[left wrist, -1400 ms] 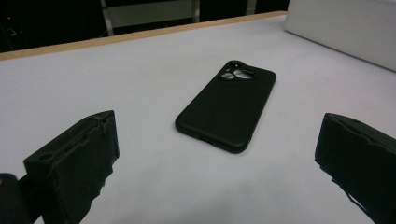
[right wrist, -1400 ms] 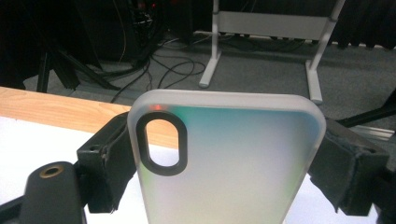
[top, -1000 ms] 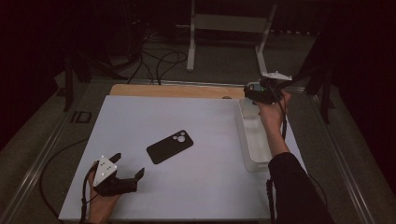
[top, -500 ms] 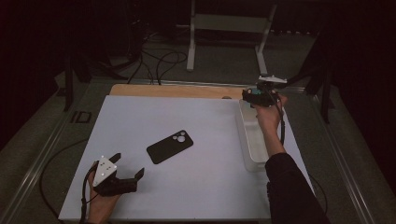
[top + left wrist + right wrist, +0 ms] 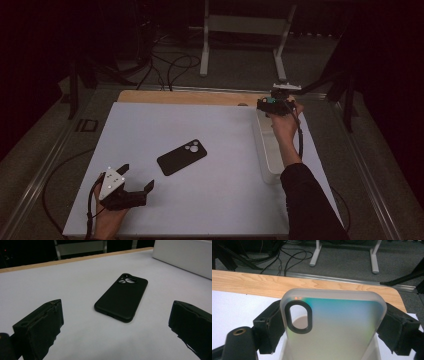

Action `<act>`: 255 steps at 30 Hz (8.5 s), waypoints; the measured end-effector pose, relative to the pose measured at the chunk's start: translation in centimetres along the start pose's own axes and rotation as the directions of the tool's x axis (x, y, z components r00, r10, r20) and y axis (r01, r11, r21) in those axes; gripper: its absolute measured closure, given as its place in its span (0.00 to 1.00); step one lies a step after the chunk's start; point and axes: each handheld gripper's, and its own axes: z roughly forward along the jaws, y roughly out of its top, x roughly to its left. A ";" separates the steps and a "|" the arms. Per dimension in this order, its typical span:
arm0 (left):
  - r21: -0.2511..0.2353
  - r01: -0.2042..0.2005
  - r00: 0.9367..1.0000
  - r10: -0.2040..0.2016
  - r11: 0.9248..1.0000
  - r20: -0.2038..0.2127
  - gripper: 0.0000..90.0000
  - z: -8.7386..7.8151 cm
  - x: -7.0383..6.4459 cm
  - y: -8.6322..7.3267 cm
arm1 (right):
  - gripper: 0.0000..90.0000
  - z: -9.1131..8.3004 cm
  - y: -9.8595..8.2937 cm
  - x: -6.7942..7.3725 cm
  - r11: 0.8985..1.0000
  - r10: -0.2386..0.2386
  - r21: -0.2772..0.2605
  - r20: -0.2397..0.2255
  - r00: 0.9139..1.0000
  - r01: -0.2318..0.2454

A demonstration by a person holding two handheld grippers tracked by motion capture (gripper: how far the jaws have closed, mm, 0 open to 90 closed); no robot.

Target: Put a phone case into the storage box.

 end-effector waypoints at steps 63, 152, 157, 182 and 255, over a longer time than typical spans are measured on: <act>0.004 -0.002 1.000 0.002 1.000 -0.002 0.00 0.0 -0.1 0.0 | 0.09 -7.8 -1.8 1.7 0.990 -0.117 -0.104 -0.235 0.965 0.095; 0.151 -0.021 0.992 0.002 0.988 0.124 0.00 3.9 1.2 5.0 | 0.09 -16.5 -18.2 1.8 0.949 -0.189 -0.307 -0.361 0.913 0.075; 0.187 -0.037 0.991 0.012 0.982 0.133 0.00 5.3 1.3 5.3 | 0.09 -16.5 -18.2 1.8 0.949 -0.187 -0.306 -0.362 0.913 0.073; 0.410 -0.126 0.981 0.051 0.904 0.188 0.05 11.3 1.9 5.9 | 0.09 -16.5 -18.2 1.7 0.950 -0.182 -0.304 -0.368 0.912 0.067; 0.599 -0.280 0.951 0.131 0.750 0.281 0.11 15.8 -0.8 4.9 | 0.09 -16.1 -18.4 1.8 0.954 -0.188 -0.291 -0.372 0.909 0.078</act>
